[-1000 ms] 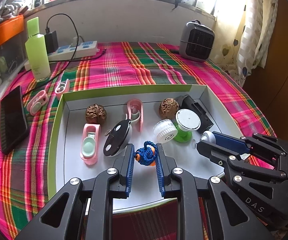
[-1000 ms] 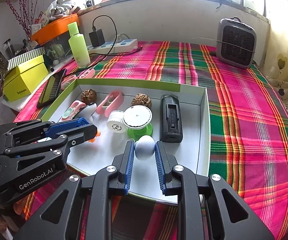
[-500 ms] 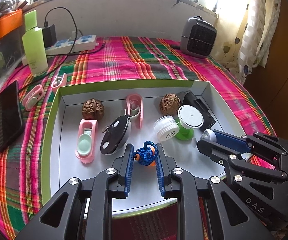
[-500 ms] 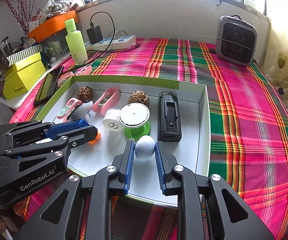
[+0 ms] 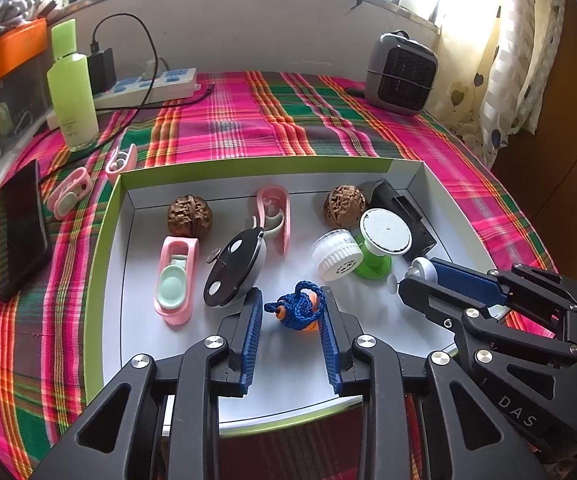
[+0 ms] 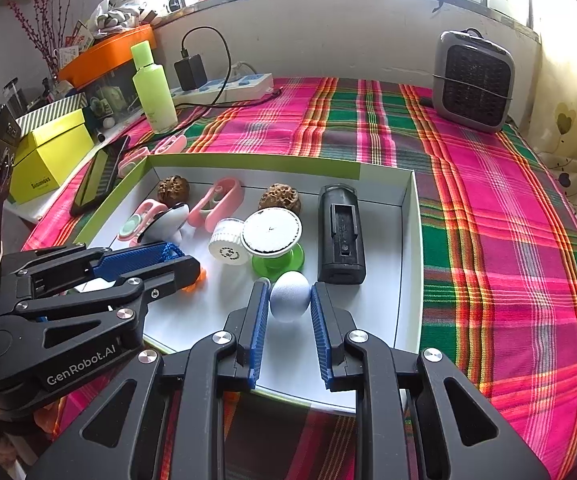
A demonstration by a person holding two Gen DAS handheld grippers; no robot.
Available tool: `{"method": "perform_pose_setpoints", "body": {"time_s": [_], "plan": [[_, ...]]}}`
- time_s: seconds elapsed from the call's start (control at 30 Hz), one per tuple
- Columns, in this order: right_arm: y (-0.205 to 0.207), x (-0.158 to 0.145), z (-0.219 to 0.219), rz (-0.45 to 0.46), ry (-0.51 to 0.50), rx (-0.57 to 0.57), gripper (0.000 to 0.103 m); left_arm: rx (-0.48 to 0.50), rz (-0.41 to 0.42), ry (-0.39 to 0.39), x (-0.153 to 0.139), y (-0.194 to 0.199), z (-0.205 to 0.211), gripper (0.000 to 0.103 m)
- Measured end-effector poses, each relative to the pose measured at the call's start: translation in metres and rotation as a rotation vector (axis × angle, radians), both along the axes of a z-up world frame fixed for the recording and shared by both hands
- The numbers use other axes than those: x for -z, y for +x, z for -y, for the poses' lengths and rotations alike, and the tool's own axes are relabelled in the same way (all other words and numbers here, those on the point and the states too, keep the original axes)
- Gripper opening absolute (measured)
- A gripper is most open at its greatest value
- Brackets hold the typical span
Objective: Organize objects
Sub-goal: 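Open both grippers to drop the keychain and white ball in the box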
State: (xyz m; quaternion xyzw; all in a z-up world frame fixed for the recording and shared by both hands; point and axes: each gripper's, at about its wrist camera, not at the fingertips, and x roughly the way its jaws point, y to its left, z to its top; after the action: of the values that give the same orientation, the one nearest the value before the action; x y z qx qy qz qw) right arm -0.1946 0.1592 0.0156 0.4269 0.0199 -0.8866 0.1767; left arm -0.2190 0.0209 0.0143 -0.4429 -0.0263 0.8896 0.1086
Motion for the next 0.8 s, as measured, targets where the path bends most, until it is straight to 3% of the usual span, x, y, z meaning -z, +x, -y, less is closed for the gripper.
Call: {"method": "perform_pose_setpoints", "body": {"time_s": [0.13, 0.27, 0.8], "plan": [[0.0, 0.0, -0.001, 0.0, -0.001, 0.002, 0.025, -0.005, -0.001, -0.005, -0.001, 0.002, 0.0, 0.033], [0.001, -0.001, -0.003, 0.006, -0.019, 0.009, 0.035, -0.008, -0.001, -0.011, -0.001, 0.002, 0.001, 0.036], [0.02, -0.014, -0.004, -0.039, -0.032, 0.027, 0.044, -0.038, -0.051, -0.027, -0.019, 0.023, 0.002, 0.039]]}}
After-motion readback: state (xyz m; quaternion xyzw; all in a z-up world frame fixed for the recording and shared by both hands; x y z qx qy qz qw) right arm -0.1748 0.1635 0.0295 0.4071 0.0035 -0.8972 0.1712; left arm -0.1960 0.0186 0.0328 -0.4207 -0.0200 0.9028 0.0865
